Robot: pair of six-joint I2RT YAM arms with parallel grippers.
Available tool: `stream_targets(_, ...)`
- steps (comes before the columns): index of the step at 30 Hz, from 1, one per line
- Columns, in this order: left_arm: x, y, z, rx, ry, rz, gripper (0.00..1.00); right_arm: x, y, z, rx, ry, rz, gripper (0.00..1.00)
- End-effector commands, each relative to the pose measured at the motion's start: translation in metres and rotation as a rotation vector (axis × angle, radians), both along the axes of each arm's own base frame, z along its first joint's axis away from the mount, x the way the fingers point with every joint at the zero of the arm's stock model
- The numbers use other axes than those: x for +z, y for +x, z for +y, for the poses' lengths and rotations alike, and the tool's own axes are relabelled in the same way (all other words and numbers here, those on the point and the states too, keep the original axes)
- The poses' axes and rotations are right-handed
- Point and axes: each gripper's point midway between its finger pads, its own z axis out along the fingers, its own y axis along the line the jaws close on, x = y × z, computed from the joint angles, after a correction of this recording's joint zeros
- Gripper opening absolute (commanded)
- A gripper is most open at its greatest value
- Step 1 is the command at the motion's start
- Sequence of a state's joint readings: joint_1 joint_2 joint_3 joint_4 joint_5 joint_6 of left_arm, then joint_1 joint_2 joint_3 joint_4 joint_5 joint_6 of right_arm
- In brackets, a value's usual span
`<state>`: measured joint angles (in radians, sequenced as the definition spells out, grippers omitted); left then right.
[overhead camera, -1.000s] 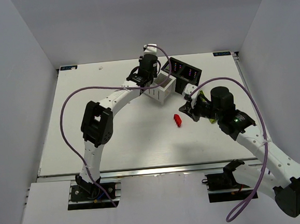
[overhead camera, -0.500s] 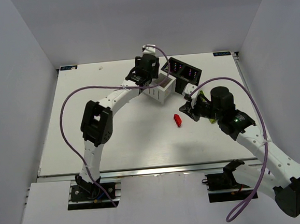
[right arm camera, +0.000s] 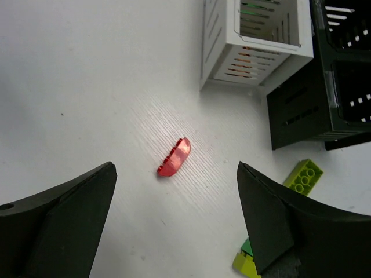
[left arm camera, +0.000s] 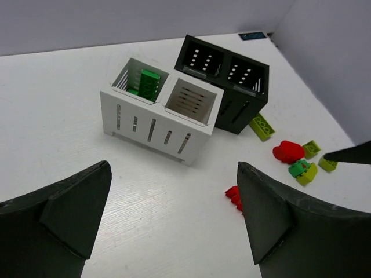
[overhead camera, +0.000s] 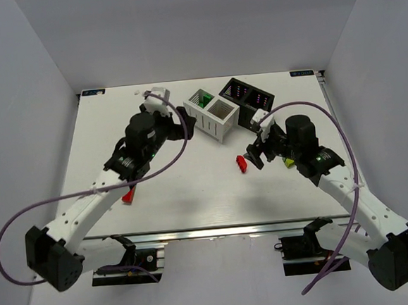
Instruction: Sort the legos into containers by color
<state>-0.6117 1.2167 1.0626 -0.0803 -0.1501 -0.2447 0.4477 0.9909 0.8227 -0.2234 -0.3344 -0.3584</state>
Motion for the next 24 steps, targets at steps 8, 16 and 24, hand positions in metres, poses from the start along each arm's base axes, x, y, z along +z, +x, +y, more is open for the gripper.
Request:
stream_targets(8,-0.007,-0.026,-0.006,-0.096,-0.068,0.004,0.98,-0.011,0.033,-0.055,-0.281,-0.174,-0.109,0.89)
stream_targets(16,0.008,-0.029,0.001,-0.077,-0.084,-0.035,0.98,-0.043,0.046,-0.086,-0.387,-0.220,0.026,0.63)
stream_targets(24,0.019,-0.033,0.008,-0.060,-0.094,-0.073,0.98,-0.099,0.062,-0.129,-0.541,-0.445,0.139,0.61)
